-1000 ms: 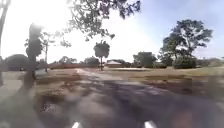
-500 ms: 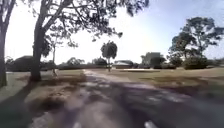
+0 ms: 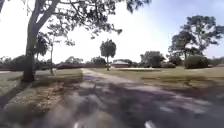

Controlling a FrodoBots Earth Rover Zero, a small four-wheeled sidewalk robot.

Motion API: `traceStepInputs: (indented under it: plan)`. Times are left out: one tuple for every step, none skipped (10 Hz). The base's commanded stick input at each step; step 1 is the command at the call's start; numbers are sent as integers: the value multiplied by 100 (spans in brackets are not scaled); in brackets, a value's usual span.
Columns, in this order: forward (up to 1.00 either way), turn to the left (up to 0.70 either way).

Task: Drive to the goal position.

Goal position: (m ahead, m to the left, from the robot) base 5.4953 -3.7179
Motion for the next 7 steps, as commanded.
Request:
traceStepInputs:
  plan:
    - [100,7]
    - [100,2]
    - [100,3]
    - [100,4]
    - [100,3]
    - [100,2]
    - [100,2]
